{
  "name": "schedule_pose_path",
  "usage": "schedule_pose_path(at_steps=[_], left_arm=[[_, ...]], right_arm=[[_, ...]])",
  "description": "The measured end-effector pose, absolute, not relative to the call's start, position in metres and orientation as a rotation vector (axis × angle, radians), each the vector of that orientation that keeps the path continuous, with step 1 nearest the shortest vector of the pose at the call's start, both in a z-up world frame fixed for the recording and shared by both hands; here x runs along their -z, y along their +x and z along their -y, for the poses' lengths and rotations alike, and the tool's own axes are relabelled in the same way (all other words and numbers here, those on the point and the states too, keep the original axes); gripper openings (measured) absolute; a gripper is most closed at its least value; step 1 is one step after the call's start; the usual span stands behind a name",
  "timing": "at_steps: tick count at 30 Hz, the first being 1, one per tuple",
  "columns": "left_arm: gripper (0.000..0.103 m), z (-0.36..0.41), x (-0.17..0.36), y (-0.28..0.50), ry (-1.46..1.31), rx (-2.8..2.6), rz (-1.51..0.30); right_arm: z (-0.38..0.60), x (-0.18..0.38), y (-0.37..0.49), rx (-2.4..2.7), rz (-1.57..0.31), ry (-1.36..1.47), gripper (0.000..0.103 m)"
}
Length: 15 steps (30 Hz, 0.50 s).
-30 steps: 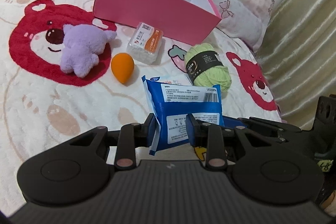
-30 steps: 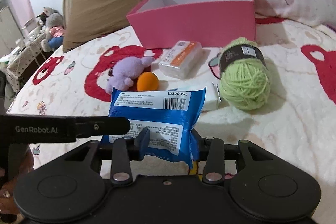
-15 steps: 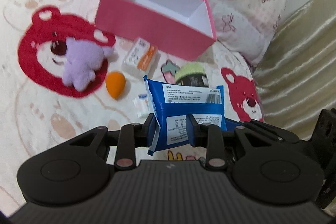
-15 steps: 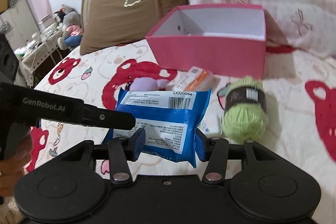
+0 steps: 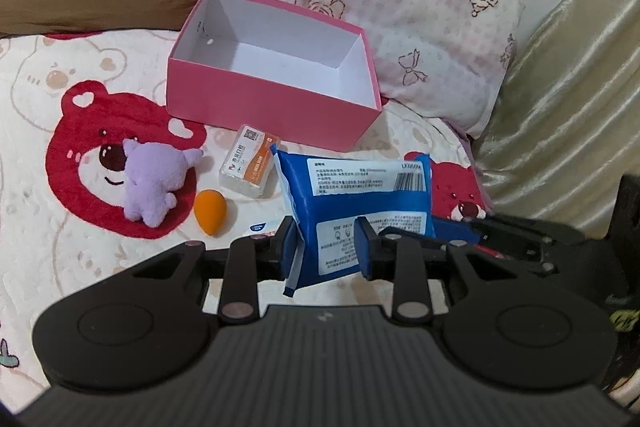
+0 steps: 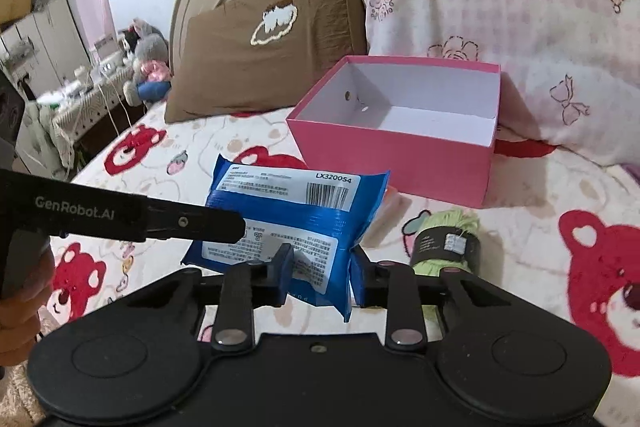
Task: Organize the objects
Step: 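Lift the blue wet-wipe pack with the right gripper toward the pink box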
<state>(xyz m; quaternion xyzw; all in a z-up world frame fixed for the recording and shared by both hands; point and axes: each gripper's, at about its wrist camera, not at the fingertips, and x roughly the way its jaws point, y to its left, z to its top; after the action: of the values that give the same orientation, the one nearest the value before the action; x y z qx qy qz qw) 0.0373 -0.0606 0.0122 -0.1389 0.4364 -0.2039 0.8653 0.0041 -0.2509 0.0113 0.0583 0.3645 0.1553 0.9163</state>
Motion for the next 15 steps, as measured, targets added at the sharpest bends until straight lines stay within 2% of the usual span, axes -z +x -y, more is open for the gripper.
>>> schedule_pose_path(at_steps=[6,11,15], left_arm=[[0.029,0.064,-0.035,0.063,-0.297,0.426,-0.95],[0.029,0.06,-0.055,0.087,-0.339,0.446,-0.938],[0.029,0.065,-0.062,0.111,-0.303,0.42,-0.913]], right_arm=[[0.249,-0.054,0.04,-0.338,-0.891,0.014,0.032],[0.244,-0.093,0.067,-0.392,-0.947,-0.122,0.032],[0.253,-0.104,0.097,-0.395,-0.967,-0.102,0.029]])
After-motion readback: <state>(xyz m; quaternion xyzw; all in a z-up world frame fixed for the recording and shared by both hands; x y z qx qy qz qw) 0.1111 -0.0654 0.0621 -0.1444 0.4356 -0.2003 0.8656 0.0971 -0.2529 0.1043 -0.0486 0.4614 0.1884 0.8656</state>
